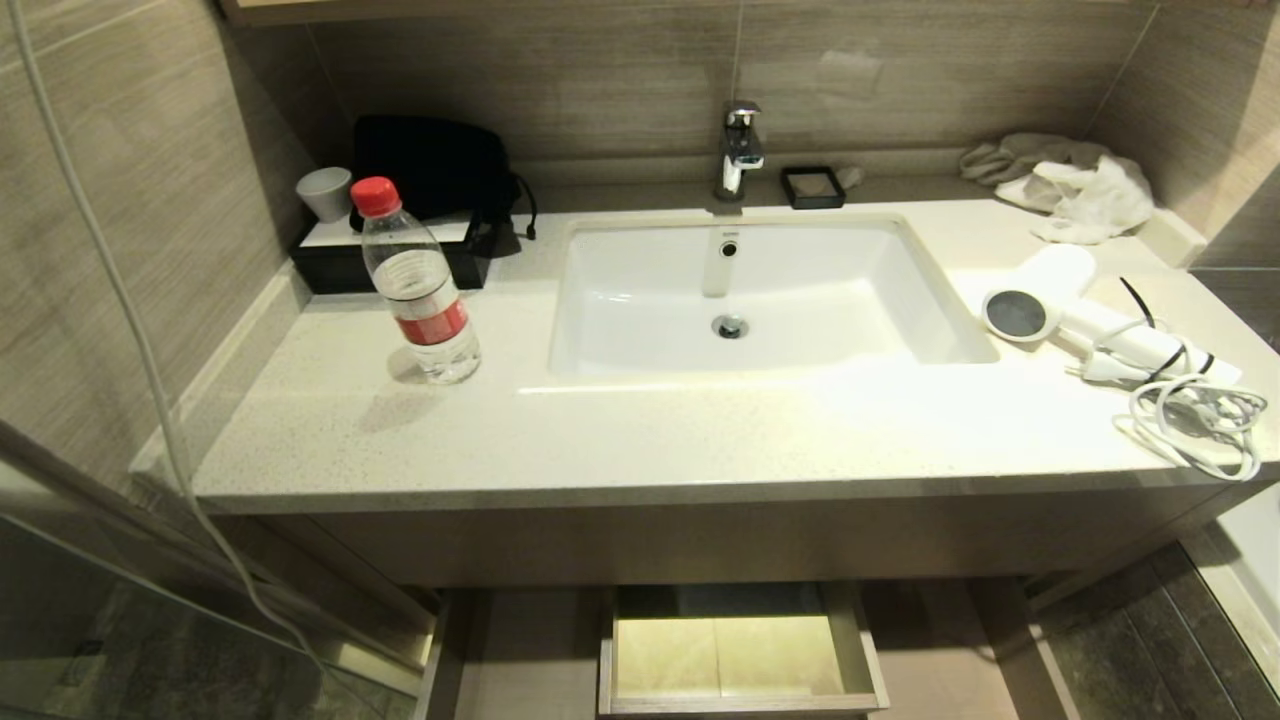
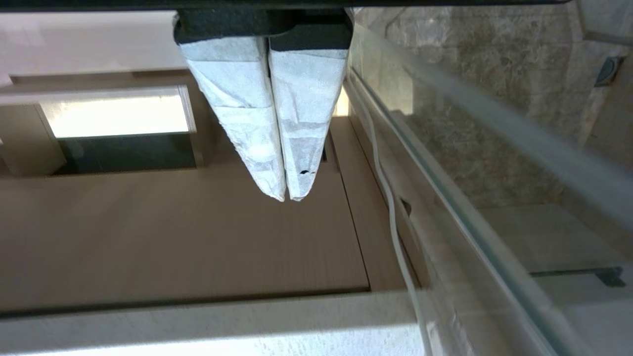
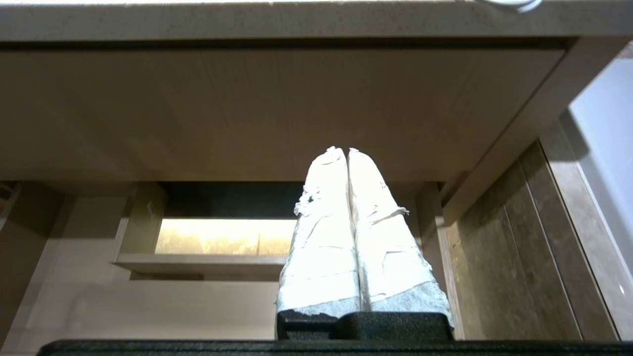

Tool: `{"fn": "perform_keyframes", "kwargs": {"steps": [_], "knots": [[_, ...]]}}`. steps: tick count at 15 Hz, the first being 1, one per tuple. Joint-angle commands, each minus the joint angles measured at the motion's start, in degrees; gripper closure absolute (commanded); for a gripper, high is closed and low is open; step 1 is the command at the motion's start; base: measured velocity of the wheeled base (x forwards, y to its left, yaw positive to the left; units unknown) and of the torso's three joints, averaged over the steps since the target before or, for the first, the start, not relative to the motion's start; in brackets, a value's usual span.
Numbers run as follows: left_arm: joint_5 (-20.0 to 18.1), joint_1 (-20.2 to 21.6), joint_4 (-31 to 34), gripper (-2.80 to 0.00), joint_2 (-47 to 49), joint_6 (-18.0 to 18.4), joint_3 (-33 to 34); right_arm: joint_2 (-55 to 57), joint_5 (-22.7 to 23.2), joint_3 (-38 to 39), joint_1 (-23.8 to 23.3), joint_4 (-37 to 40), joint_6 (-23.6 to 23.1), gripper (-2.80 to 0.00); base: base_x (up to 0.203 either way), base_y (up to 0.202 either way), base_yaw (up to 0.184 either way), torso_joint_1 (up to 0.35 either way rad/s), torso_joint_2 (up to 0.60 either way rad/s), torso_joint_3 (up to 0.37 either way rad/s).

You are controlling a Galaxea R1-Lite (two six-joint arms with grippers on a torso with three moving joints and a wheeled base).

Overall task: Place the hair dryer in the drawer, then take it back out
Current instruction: Pick up the hairdryer

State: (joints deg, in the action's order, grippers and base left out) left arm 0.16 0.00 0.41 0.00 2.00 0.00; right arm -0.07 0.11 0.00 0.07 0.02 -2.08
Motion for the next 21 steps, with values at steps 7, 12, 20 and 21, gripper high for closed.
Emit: {"fn": "perform_keyframes", "kwargs": {"steps": [7,12,20,21], "knots": [[0.02,0.0,0.02,0.0,0.08,0.02,0.0,0.07,0.07,0.09,0.01,-0.02,0.41,0.0,0.0,0.0,0.0,0.087,-0.05,0.031],[0.02,0.0,0.02,0.0,0.0,0.02,0.0,0.07,-0.02,0.09,0.01,0.02,0.2,0.0,0.0,0.0,0.0,0.02,-0.04,-0.026],[0.02,0.0,0.02,0.0,0.02,0.02,0.0,0.07,0.07,0.09,0.01,-0.2,-0.9,0.0,0.0,0.0,0.0,0.089,-0.25,-0.149],[0.02,0.0,0.02,0.0,0.0,0.02,0.0,0.07,0.07,0.16,0.01,-0.2,-0.73,0.0,0.0,0.0,0.0,0.163,-0.13,0.036]]}}
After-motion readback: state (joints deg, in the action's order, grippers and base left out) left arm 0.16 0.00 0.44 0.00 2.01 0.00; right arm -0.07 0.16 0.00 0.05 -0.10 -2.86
